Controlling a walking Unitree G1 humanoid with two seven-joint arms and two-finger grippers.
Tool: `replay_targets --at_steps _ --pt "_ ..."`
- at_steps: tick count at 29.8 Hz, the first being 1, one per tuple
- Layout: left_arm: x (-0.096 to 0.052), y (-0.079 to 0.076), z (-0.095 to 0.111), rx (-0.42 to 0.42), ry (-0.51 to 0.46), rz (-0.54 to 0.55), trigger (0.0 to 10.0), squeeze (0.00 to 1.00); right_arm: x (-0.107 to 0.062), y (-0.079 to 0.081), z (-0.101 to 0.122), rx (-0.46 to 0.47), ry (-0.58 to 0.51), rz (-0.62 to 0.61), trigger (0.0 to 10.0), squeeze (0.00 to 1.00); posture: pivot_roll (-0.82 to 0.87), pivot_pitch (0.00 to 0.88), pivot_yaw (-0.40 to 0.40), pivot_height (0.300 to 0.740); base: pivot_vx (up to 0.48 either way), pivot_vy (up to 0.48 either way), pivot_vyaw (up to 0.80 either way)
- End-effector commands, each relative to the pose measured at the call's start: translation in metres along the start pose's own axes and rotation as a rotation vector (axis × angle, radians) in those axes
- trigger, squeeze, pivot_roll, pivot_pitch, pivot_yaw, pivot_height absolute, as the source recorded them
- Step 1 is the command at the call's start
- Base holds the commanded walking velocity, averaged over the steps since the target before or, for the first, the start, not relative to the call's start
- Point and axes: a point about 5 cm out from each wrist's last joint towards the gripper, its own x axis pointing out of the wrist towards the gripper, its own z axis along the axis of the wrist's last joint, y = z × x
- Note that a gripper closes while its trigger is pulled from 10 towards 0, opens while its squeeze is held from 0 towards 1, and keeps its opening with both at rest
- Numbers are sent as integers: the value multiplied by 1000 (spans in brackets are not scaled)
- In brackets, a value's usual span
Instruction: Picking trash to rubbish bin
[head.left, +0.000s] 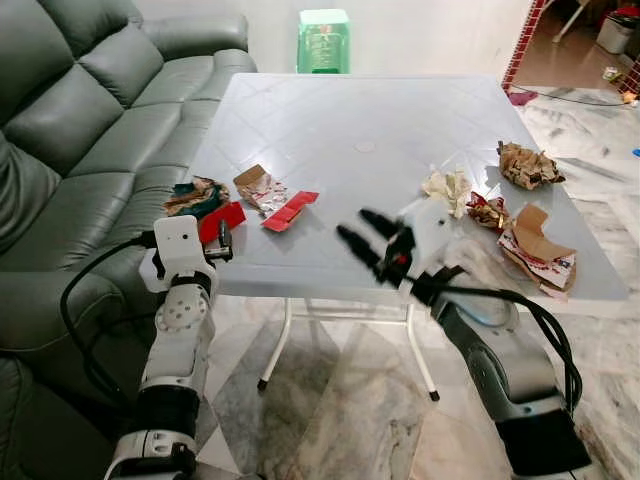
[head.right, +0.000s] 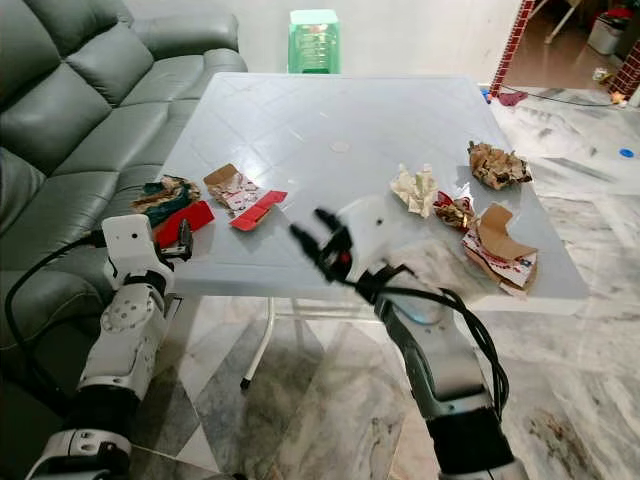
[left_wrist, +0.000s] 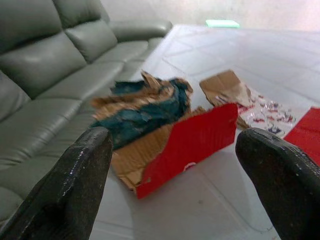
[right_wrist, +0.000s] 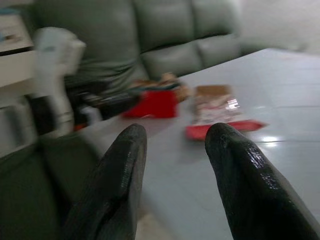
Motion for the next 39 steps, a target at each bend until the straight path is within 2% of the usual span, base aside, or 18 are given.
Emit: replay_targets --at_steps 1,7,14,16,17,18,28,39 --pt "2 2 -2 3 4 0 10000 0 -3 9 7 -13 -10 61 10000 0 -173 117 -17 740 0 0 0" --pt "12 4 -5 5 24 -3 10000 0 -12 18 8 -26 29 112 10000 0 -197 130 -27 740 0 0 0" --pt "23 -2 -2 -7 21 -91 10000 0 -18 24 11 -31 64 141 10000 0 -210 134 -33 740 0 0 0" --pt "24 -1 -3 0 33 -99 8392 0 -19 25 10 -35 68 145 10000 0 -214 135 -31 740 0 0 0" --pt "25 2 -4 3 43 -98 3294 0 -19 26 10 -37 72 148 10000 0 -216 135 -29 740 0 0 0" --pt "26 4 -5 0 48 -97 0 0 -19 27 10 -37 74 150 10000 0 -218 135 -28 740 0 0 0" --pt "29 10 -5 -6 54 -93 0 0 -22 29 10 -37 85 144 10000 0 -220 134 -24 740 0 0 0" --pt "28 2 -5 -33 26 -141 0 0 -20 29 9 -33 83 134 10000 0 -209 135 -23 740 0 0 0"
